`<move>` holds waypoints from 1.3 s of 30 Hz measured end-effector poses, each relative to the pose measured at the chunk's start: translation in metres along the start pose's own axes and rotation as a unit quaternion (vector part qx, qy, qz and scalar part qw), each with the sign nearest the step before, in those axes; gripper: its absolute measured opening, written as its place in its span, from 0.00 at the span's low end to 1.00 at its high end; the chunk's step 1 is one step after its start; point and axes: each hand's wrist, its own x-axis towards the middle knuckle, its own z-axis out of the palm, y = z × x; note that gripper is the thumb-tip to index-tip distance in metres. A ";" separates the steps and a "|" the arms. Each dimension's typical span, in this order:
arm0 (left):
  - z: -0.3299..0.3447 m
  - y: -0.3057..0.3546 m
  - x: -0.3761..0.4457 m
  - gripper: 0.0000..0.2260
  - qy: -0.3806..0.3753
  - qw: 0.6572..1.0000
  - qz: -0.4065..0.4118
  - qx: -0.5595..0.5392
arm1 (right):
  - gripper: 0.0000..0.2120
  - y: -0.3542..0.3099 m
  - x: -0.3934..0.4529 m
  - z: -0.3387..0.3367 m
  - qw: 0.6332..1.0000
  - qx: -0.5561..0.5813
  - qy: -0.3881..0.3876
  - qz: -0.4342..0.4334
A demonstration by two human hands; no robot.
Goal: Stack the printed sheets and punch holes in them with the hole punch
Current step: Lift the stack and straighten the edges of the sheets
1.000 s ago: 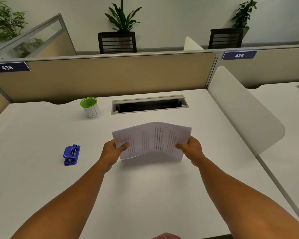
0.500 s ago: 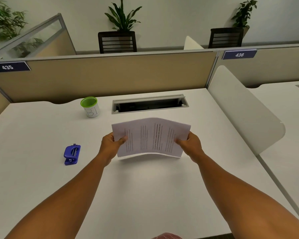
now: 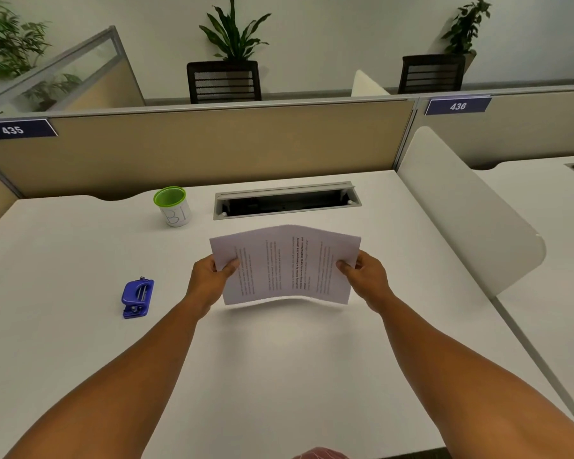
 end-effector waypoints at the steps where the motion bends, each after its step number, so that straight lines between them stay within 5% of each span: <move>1: -0.001 0.002 0.000 0.09 0.002 1.000 0.003 -0.006 | 0.11 -0.001 0.001 0.000 1.000 0.006 0.003 -0.002; 6: -0.004 0.014 0.002 0.05 0.017 0.999 0.029 -0.035 | 0.11 -0.004 0.006 -0.003 0.997 0.072 0.014 0.014; 16: -0.008 0.026 0.008 0.15 0.057 0.995 0.002 -0.087 | 0.07 -0.008 0.016 -0.008 0.985 0.152 0.065 0.052; 28: 0.017 0.042 -0.001 0.17 0.026 0.943 -0.098 -0.316 | 0.05 -0.009 0.024 -0.004 0.932 0.319 0.119 0.128; 34: 0.042 0.055 -0.008 0.10 -0.019 0.952 -0.058 -0.301 | 0.15 -0.020 0.026 0.005 0.896 0.410 0.074 0.154; 39: 0.050 0.062 -0.011 0.15 -0.061 0.959 -0.022 -0.275 | 0.23 -0.018 0.023 0.007 0.902 0.398 -0.029 0.166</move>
